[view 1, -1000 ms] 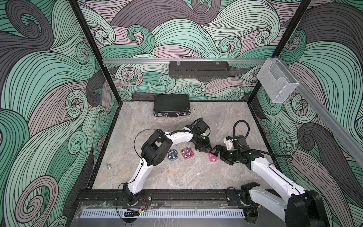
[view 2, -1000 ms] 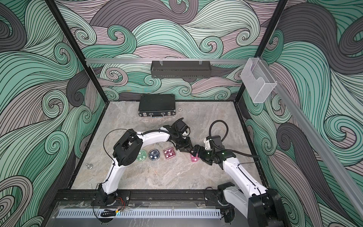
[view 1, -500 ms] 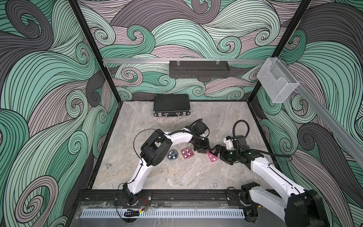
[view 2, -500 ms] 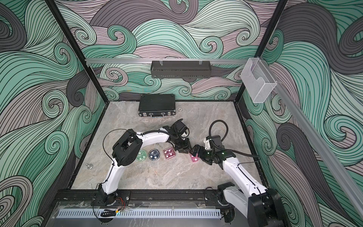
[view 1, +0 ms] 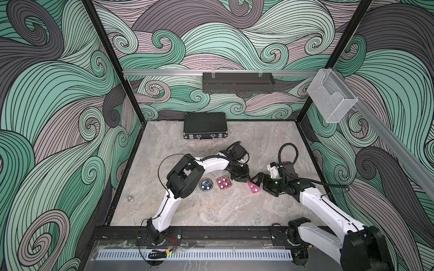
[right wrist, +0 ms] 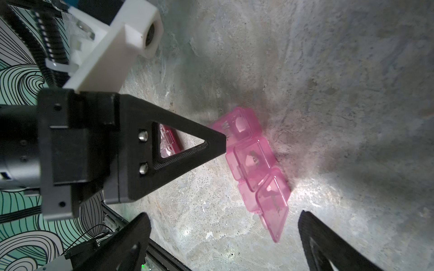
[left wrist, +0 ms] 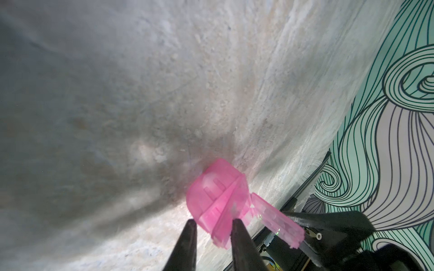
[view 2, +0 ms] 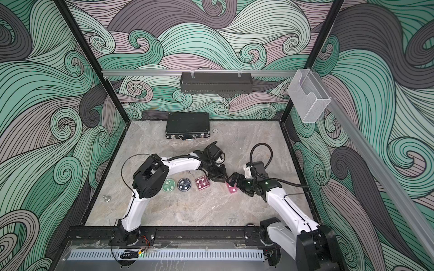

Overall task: Close pillboxes
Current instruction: Close the lid on the pillbox.

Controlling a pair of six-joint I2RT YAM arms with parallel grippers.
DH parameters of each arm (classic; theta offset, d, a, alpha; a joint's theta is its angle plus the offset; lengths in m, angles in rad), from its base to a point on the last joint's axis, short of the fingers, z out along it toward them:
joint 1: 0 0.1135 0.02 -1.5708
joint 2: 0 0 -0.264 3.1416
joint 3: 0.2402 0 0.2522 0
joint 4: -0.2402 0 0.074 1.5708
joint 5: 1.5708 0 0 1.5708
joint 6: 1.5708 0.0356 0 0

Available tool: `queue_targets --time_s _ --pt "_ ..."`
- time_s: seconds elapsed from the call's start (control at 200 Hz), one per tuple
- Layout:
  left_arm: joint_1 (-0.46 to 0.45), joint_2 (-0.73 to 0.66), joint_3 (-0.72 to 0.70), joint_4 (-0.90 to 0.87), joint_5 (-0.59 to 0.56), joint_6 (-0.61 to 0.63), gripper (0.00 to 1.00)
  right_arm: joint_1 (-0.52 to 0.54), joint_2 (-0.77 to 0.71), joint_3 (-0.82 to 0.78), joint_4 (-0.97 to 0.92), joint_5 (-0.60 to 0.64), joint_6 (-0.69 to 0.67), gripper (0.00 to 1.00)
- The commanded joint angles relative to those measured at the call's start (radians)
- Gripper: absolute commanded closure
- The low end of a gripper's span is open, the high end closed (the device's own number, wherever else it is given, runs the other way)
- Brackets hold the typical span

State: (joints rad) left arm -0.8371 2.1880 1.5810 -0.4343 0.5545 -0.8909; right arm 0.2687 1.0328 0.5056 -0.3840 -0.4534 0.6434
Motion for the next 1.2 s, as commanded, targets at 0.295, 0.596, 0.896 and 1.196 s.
queue_targets --time_s 0.295,0.596,0.896,1.196 --pt "0.012 0.002 -0.018 0.009 0.003 0.004 0.79 -0.005 0.013 0.0 0.013 -0.015 -0.008 0.01" --pt "0.013 0.027 -0.01 -0.006 -0.002 0.011 0.78 -0.005 0.021 0.006 0.02 -0.002 -0.019 0.06" --pt "0.013 0.028 0.011 -0.032 -0.009 0.032 0.78 -0.071 0.15 0.098 0.102 0.014 -0.053 0.38" --pt "0.012 0.039 0.036 -0.055 -0.011 0.052 0.78 -0.124 0.362 0.191 0.164 -0.044 -0.088 0.61"
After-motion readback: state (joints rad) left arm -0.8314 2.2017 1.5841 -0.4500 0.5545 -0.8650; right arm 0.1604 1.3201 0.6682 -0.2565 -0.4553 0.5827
